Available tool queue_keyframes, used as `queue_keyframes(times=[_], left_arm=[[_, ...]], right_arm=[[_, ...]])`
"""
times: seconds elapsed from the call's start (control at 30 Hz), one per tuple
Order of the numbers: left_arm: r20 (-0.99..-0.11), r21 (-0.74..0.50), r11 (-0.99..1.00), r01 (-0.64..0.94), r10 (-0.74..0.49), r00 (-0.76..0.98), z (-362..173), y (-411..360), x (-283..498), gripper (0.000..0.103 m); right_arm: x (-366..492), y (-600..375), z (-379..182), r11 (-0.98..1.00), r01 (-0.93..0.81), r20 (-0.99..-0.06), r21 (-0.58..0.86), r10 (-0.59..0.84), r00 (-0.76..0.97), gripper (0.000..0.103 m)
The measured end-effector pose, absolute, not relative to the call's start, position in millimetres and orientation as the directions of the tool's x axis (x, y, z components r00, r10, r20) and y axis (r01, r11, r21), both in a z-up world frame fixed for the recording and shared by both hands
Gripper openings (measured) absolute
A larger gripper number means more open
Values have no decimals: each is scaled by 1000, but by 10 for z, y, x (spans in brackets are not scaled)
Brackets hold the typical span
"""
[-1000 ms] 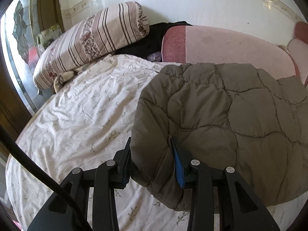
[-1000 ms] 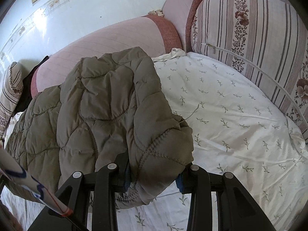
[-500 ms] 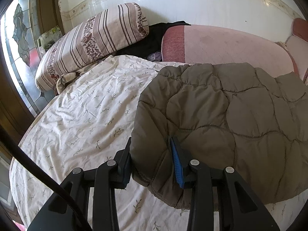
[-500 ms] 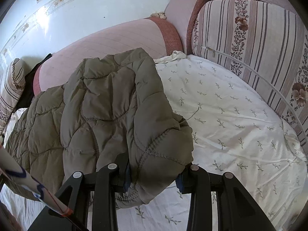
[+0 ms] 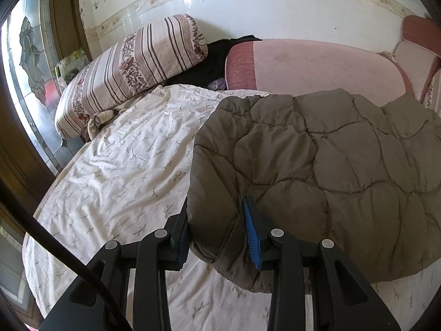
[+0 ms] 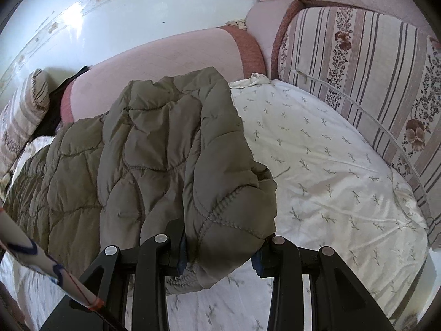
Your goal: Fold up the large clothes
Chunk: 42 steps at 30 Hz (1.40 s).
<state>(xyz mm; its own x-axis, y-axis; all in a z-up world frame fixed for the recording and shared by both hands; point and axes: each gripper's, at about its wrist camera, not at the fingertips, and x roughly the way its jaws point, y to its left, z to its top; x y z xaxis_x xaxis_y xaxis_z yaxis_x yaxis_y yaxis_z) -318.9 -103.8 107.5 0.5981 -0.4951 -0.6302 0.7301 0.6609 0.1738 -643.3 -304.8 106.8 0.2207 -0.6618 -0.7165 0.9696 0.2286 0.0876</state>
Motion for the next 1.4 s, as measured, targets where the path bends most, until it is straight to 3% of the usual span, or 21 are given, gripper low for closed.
queue_keyframes(times=[0.23,0.43,0.5,0.57,0.6,0.67,0.77,0.87,0.93,1.07,1.17,1.27,1.4], left_arm=[[-587,177,659,731,-525,616,1151,-587,-3495,25],[-627,160,633,757,-527,574,1023,-438,-3664,26],[-643,144,630,763,-527,556,995,-459,-3607,27],[-640,125,645,754,-528,558,1030,-456,-3523,33],[-635,115,652,750,-533,560,1059,-454,-3483,41],[-618,103,669,736,-537,575,1111,-453,-3425,44],[-599,99,680,727,-543,589,1177,-496,-3343,44],[-600,78,678,731,-554,577,1211,-582,-3316,45],[-611,60,664,745,-566,553,1217,-687,-3327,45],[-618,69,621,781,-588,522,1156,-988,-3467,46],[-619,97,603,792,-587,523,1051,-1209,-3551,48],[-636,149,605,782,-547,545,872,-1404,-3524,48],[-662,183,610,771,-503,556,650,-1541,-3432,61]], right_arm=[[-6613,-2576,1039,278,953,-721,119,-636,275,38],[-6857,-2542,832,205,949,-774,241,-549,315,39],[-6992,-2686,699,148,937,-803,316,-485,347,45],[-7183,-2772,633,50,919,-815,390,-447,370,66],[-7265,-2787,626,10,915,-817,404,-446,365,70],[-7417,-2795,667,-58,922,-824,384,-471,314,73],[-7553,-2742,847,-125,935,-805,331,-555,211,73],[-7500,-2642,1124,-120,961,-722,251,-684,103,73],[-7306,-2628,1277,14,957,-646,291,-735,207,73],[-6576,-2673,1395,281,935,-595,218,-721,355,63],[-6092,-2862,1277,366,916,-609,166,-692,387,46],[-5889,-3139,1006,350,929,-660,122,-670,339,44],[-5896,-3393,689,290,951,-725,108,-632,275,44]])
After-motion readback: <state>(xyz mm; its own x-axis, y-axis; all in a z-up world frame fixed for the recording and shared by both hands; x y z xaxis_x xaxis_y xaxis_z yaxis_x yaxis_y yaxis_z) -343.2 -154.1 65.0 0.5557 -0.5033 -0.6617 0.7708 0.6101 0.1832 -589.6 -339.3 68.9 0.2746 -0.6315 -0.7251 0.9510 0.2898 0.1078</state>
